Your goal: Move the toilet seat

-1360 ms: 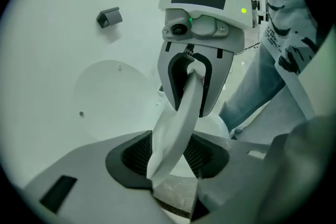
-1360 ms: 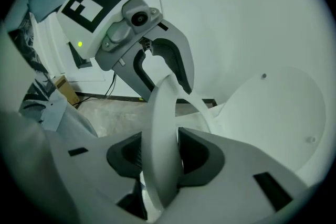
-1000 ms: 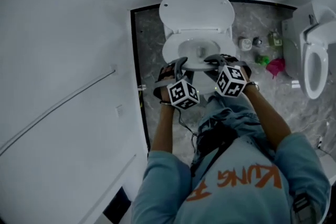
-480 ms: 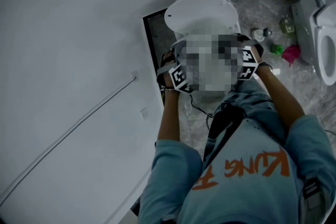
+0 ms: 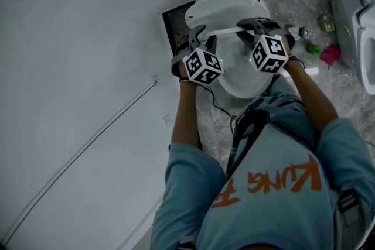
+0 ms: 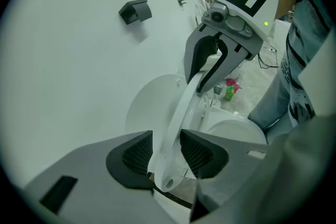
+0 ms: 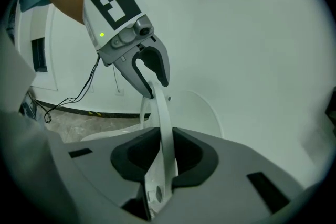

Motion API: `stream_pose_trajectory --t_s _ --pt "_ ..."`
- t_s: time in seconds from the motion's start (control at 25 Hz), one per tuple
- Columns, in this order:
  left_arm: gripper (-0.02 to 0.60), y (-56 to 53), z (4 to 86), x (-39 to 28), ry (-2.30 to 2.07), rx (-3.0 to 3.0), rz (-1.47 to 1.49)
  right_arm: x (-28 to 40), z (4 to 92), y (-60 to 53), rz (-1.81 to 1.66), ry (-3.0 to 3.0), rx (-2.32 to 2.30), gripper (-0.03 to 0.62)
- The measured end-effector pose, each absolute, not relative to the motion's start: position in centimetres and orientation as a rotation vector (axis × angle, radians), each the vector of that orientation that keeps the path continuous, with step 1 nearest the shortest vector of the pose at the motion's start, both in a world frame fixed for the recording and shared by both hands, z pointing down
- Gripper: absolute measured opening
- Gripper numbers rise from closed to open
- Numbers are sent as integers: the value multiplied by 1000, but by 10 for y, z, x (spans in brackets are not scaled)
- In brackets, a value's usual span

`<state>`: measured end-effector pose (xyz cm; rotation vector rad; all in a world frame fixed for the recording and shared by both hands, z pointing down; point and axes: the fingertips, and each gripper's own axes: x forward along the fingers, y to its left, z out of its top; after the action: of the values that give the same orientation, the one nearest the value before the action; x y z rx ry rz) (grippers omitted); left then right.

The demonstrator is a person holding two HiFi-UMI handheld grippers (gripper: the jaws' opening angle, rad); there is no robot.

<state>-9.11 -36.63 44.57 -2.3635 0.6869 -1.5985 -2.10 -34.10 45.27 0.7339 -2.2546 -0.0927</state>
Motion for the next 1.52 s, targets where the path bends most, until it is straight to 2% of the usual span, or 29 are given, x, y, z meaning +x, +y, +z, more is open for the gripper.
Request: stream_pose_trajectory --t_s 0.08,0.32,0.48,0.92,1.0,1.08,1.28,1.52 --pt "139 -378 446 -88 733 -2349 -1574 -17 452 -357 -81 -2246 777 78" --pt "133 -411 442 -84 956 -2288 -1513 -2 452 -389 -7 -2229 860 92" --pt "106 -428 441 -89 999 -2240 -1530 7 449 -408 -5 -2202 913 87" --pt "92 -457 440 -83 1068 -2233 -1510 13 453 -433 -278 -2033 901 80" --pt "92 -458 430 -73 1092 -2269 -1459 20 448 -434 -234 -2064 948 60" --pt "91 -455 416 -69 1124 -2328 -1377 24 438 -432 -153 -2113 1019 78" --pt "72 -441 368 -71 1263 -2504 -1079 28 395 -417 6 -2211 1211 0" --pt "30 -404 305 -91 1420 -2610 -779 27 327 -374 234 -2347 1466 -2"
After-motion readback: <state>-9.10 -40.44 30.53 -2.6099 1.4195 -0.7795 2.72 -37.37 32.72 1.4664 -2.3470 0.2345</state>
